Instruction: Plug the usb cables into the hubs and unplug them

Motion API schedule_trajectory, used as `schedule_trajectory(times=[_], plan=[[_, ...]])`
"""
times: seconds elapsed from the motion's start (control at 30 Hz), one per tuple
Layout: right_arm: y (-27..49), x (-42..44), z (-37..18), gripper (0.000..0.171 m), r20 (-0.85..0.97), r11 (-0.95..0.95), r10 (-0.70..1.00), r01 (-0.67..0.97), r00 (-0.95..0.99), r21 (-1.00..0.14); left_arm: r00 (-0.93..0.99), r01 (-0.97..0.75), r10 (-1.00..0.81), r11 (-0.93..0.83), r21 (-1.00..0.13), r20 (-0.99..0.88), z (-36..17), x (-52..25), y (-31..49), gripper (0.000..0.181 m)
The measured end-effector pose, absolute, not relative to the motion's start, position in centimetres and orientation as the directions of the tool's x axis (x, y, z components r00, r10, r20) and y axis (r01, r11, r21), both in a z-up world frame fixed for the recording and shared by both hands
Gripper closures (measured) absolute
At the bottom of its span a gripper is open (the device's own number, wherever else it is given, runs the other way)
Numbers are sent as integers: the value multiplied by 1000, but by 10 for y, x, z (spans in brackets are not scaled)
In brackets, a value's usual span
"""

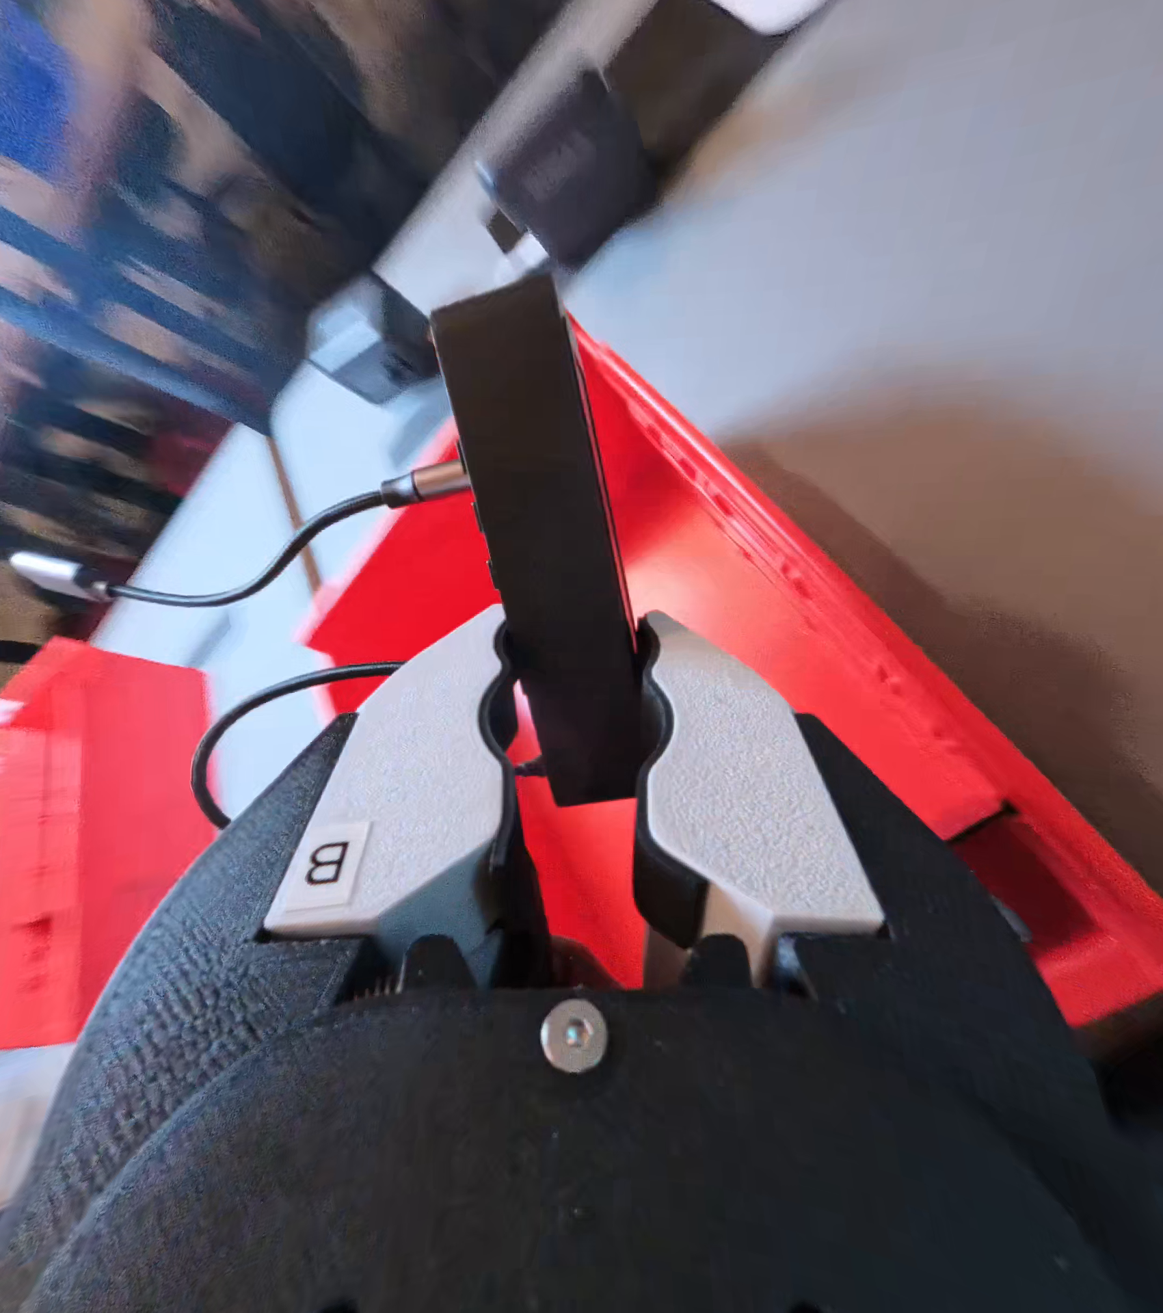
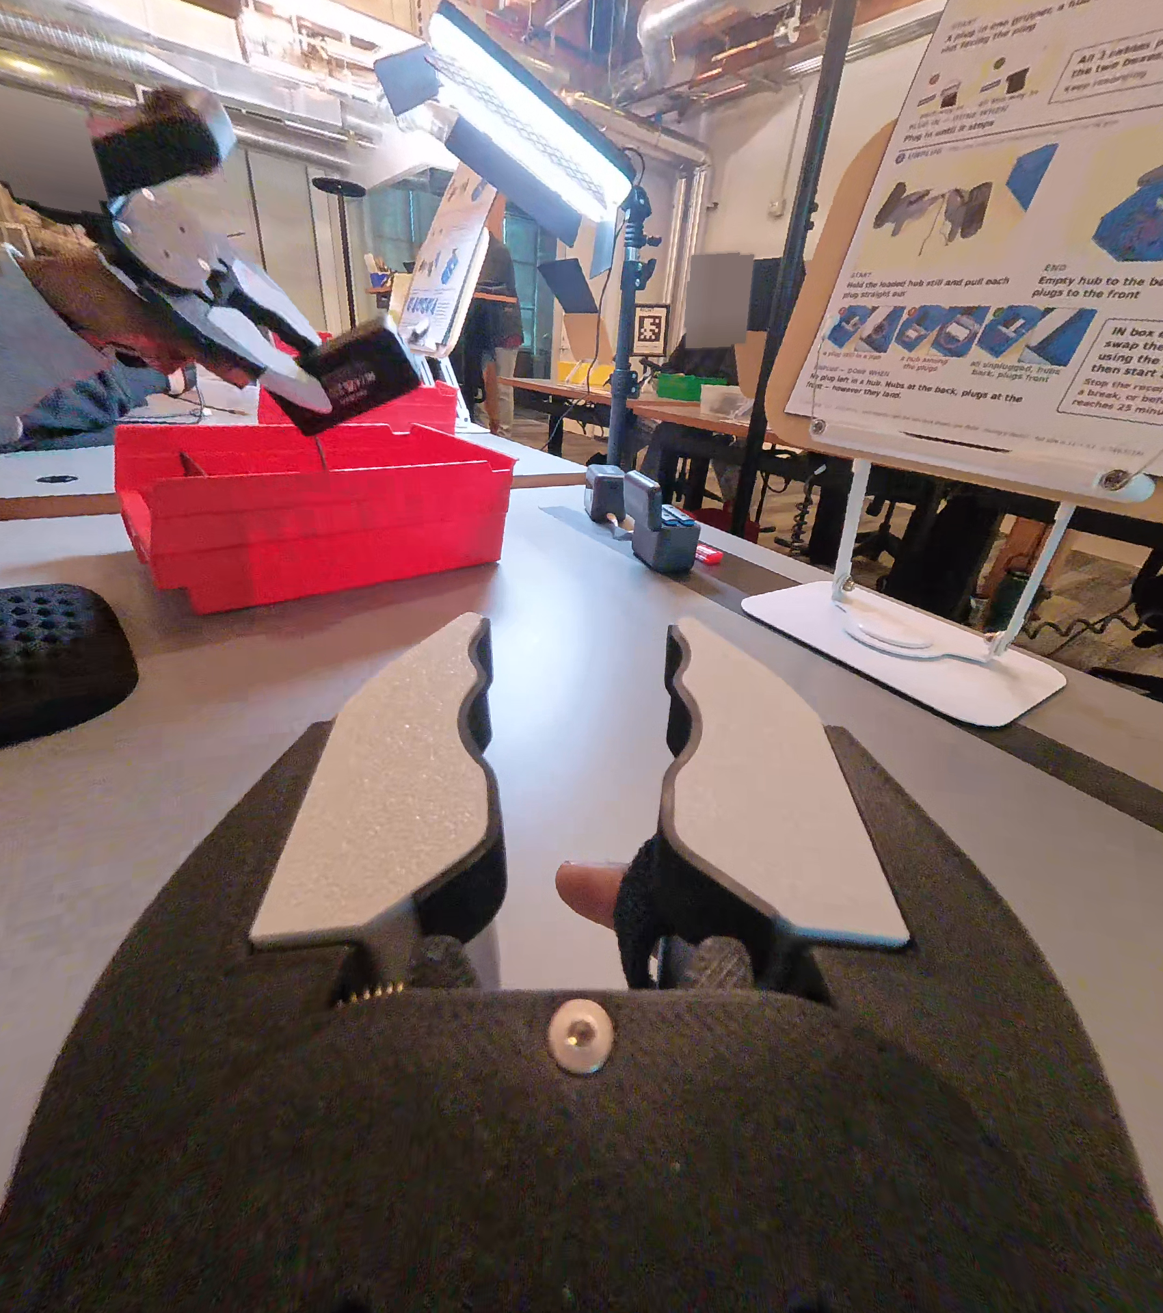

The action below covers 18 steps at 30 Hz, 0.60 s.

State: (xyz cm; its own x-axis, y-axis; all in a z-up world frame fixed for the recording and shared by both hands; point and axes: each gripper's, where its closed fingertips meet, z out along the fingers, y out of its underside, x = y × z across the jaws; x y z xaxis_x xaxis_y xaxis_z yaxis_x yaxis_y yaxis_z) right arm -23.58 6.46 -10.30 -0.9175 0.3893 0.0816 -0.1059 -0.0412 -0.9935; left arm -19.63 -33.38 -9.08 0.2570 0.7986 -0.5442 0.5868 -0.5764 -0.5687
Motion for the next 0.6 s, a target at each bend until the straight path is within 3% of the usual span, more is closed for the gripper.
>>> schedule_trajectory(times=[0.03, 0.13, 0.23, 0.3, 0.5, 0.6], plan=[[64, -235, -103, 124, 84, -39, 387, -107, -918, -993, 226, 519, 741, -641, -565, -633, -70, -197, -328, 150], [63, -233, -102, 124, 81, -40, 376, -103, -923, -994, 41, 304, 515, -823, -480, -856, -13, -201, -300, 150], [61, -228, -100, 123, 33, -62, 340, -57, -940, -996, -117, 214, 186, -955, -207, -976, 11, -204, -259, 151], [59, -223, -99, 120, -22, -86, 288, -3, -957, -996, -129, 168, 38, -984, -59, -991, 3, -211, -224, 151], [43, -207, -106, 101, -176, -73, 142, 167, -974, -983, -38, -47, -189, -980, 191, -981, -65, -231, -110, 153], [32, -201, -109, 94, -159, -51, 144, 153, -977, -987, 7, -148, -203, -969, 200, -979, -94, -234, -65, 153]])
